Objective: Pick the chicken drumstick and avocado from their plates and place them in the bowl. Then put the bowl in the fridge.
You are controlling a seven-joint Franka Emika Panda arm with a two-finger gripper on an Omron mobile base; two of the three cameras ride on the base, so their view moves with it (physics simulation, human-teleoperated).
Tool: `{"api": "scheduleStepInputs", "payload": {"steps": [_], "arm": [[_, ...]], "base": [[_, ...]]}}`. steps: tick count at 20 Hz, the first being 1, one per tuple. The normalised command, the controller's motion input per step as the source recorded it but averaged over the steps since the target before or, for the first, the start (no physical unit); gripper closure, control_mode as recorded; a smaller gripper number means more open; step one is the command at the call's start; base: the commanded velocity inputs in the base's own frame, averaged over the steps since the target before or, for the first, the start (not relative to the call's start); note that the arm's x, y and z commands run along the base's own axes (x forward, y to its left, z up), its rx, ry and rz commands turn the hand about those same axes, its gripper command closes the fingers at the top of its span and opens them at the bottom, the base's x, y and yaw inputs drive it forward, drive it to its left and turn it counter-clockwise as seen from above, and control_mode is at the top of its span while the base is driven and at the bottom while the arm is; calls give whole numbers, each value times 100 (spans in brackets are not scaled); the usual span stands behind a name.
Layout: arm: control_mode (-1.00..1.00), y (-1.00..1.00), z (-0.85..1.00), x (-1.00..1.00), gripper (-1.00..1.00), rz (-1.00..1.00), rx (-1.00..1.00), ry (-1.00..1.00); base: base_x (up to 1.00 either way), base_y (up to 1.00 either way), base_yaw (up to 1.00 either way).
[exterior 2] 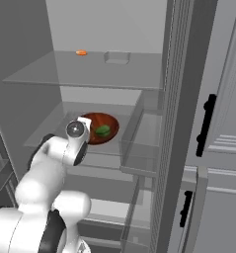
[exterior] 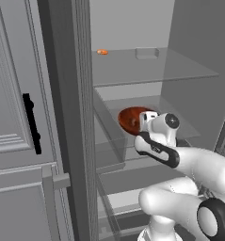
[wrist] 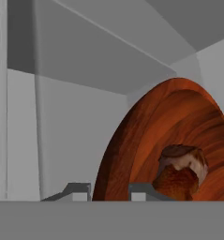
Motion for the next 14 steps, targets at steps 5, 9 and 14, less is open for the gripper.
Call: {"api": "scheduleStepInputs", "payload": {"steps": [5, 9, 14], "arm": [[-100, 0, -21, 64, 100, 0, 0, 2], [-100, 0, -26, 66, 100, 0, 0, 7], [-100, 0, -4, 34, 100, 0, 0, 2]], "base": [[0, 0, 0], [0, 0, 0], [0, 0, 0]]}}
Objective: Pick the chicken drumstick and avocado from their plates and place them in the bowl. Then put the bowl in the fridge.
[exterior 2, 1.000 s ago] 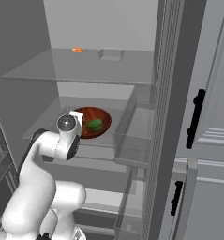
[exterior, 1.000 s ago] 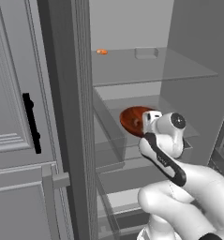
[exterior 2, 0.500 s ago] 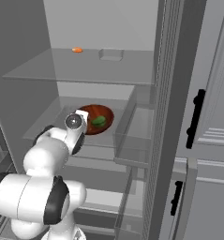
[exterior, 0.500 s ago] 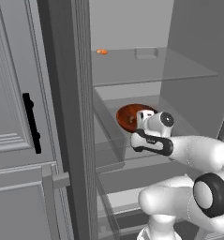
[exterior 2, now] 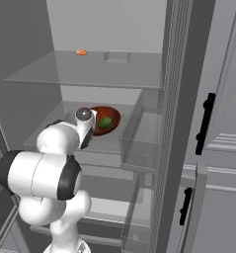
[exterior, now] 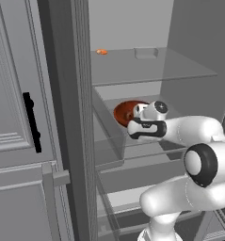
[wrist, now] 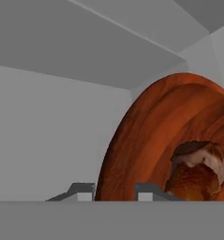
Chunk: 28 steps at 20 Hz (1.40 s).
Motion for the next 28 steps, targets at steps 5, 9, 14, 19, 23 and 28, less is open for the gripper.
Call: {"api": "scheduleStepInputs", "payload": {"steps": [5, 9, 14, 19, 23, 28], "arm": [[-100, 0, 0, 1, 100, 0, 0, 0], [-100, 0, 0, 0, -100, 0, 0, -2], [-100, 0, 0, -11, -100, 0, 0, -14], [-100, 0, 48, -53, -100, -7, 0, -13], [-100, 0, 100, -63, -100, -12, 0, -7], [-100, 0, 88, -41, -100, -18, -7, 5]], "base": [[0, 0, 0], [0, 0, 0], [0, 0, 0], [0, 0, 0], [0, 0, 0], [0, 0, 0]]}}
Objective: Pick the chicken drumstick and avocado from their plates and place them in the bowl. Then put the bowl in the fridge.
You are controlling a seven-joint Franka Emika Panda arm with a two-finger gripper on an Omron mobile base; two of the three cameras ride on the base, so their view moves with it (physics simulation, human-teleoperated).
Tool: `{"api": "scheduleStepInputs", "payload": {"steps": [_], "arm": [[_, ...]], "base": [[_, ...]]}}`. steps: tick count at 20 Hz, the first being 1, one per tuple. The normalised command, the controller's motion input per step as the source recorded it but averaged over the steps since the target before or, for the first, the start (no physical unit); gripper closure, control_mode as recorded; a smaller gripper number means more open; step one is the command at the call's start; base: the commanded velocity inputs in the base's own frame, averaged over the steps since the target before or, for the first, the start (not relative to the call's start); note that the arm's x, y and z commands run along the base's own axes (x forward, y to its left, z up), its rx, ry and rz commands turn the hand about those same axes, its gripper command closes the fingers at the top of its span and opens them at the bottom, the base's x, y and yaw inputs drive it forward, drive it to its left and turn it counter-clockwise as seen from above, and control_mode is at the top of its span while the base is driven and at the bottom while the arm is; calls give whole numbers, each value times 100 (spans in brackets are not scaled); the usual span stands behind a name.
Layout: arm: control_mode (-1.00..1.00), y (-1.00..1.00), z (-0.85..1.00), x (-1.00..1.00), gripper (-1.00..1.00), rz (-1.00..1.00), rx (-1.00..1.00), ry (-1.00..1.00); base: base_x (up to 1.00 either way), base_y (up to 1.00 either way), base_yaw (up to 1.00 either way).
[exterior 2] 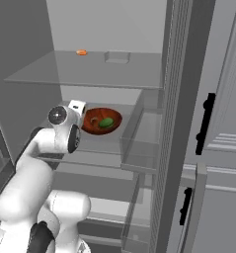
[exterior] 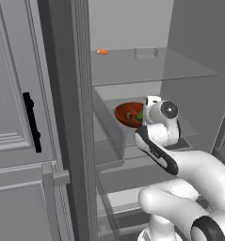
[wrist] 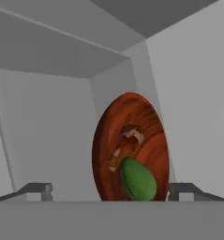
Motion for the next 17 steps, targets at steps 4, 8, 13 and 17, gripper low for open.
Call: {"api": "scheduleStepInputs", "payload": {"steps": [4, 8, 13, 17], "arm": [[-100, 0, 18, -93, -100, -13, -3, 2], [-100, 0, 35, -100, -100, -8, 0, 0], [-100, -6, 74, -71, -100, -2, 1, 14], [-100, -1, 62, -69, -100, 0, 1, 19]], "base": [[0, 0, 0], [0, 0, 0], [0, 0, 0], [0, 0, 0]]}}
